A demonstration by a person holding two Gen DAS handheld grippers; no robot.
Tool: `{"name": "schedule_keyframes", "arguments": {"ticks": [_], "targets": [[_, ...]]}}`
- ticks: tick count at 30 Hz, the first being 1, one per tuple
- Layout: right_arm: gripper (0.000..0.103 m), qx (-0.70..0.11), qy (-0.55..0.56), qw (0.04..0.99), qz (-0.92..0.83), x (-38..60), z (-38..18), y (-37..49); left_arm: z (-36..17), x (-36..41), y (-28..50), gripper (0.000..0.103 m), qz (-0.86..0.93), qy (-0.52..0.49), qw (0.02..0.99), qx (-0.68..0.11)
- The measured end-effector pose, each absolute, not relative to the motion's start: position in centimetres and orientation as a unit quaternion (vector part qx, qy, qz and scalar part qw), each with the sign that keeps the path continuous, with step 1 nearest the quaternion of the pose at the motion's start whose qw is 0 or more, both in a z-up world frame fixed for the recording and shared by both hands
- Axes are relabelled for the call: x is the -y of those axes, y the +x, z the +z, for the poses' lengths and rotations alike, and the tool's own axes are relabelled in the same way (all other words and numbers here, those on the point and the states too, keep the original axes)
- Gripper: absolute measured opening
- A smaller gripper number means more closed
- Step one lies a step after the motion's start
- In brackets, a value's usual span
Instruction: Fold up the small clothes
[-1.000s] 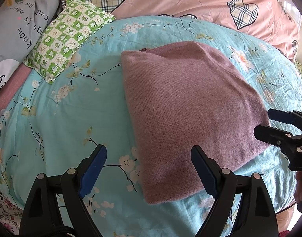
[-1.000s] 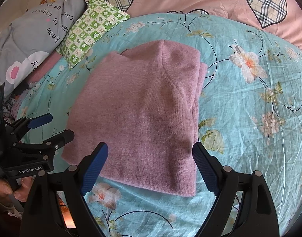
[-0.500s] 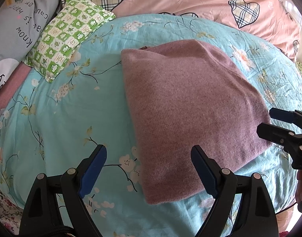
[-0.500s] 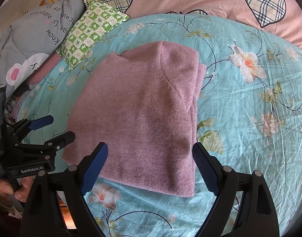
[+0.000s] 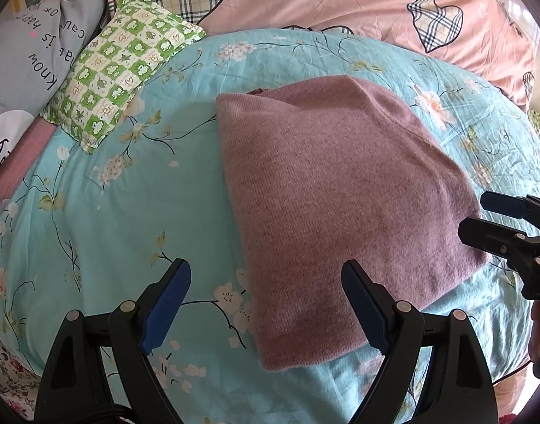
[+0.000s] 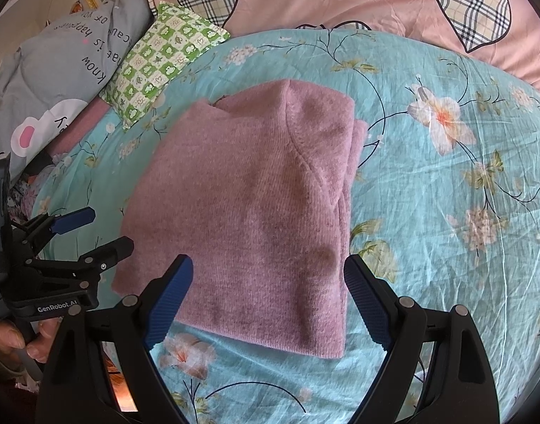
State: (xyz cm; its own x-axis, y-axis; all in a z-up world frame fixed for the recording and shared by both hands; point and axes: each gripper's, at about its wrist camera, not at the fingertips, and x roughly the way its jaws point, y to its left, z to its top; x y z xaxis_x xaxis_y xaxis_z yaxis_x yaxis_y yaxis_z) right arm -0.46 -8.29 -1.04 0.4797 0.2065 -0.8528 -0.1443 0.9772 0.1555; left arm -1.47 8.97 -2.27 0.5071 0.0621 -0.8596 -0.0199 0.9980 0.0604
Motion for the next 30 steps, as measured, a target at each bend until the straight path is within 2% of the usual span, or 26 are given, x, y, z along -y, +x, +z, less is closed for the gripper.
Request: {"name": "schedule_keyframes", "arguments": {"ticks": [30], "targets": [[0.087,-0.500,0.039,0.860,0.094,8.93,-1.19,-0.02,-2.14,-9.56,-0.84,0.088,0.022,0.023,0.865,-0.501]]}}
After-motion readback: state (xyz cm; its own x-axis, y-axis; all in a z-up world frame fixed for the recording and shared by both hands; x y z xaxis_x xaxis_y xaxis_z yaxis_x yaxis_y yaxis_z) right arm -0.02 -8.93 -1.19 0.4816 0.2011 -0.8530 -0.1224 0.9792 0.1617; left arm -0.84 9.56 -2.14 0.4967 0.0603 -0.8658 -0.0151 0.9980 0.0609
